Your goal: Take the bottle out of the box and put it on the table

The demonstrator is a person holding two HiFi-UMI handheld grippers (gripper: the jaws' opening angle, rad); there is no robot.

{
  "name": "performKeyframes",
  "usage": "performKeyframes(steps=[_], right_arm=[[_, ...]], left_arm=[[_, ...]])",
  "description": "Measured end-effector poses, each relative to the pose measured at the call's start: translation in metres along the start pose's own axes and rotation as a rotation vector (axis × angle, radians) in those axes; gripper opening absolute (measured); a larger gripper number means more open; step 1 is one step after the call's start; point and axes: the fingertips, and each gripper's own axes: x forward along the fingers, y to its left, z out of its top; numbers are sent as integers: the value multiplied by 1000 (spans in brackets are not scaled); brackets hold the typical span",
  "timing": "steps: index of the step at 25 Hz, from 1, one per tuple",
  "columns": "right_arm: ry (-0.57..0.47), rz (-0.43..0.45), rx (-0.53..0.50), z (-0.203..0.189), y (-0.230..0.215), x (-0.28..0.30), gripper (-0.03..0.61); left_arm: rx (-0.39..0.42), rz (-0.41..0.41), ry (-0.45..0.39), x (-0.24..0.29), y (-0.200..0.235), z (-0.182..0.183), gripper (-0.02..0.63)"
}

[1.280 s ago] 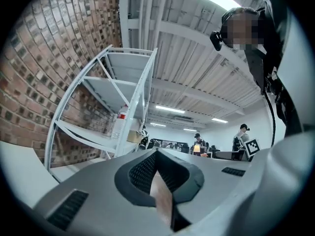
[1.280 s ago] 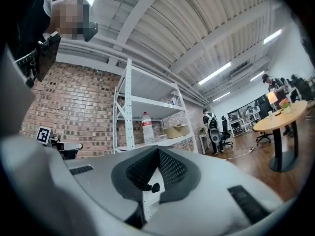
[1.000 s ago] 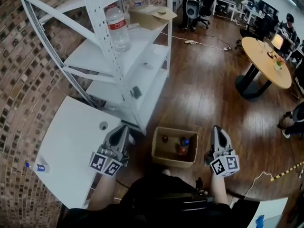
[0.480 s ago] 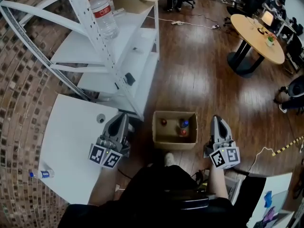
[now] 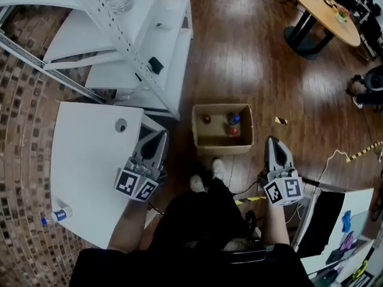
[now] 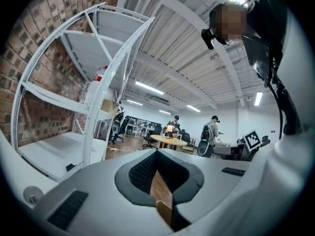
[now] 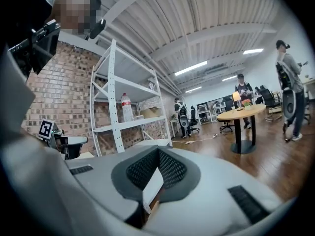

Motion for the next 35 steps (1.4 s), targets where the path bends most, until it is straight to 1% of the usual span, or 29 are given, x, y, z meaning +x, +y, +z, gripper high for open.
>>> performKeyframes(steps=[5, 9, 13, 15, 17, 20, 22, 24, 27, 30, 33, 35], right_arm=[[39, -43, 10, -27, 3, -12, 3], [56, -53, 13, -36, -1, -13, 3], [49, -52, 5, -40, -14, -1, 3], [43, -44, -7, -45, -22, 8, 3], [33, -40, -4, -54, -35, 17, 3], [-14, -50, 20, -73, -60, 37, 3], [-47, -45, 21, -92, -74, 54, 3], [-71, -24, 14, -121, -86, 72, 3], [-103, 6, 7, -177, -112, 105, 3], [-112, -4, 21, -241, -139, 134, 3], [-151, 15, -22, -297, -153, 163, 3], [-166, 23, -70, -325, -158, 177, 3]], left_arm=[[-52, -28, 62, 0, 0, -40, 3], [-63, -63, 91, 13, -7, -55, 3], [-55, -91, 94, 33, -10, -67, 3], [-50, -108, 86, 46, -9, -79, 3], [-50, -127, 78, 60, -9, -98, 3], [-40, -168, 66, 84, -11, -135, 3], [-25, -211, 57, 100, -14, -163, 3], [-2, -254, 55, 113, -14, -201, 3], [34, -302, 40, 133, -1, -277, 3], [73, -333, -20, 147, 14, -354, 3], [111, -380, -48, 158, 29, -421, 4], [139, -414, -62, 167, 35, -456, 3]])
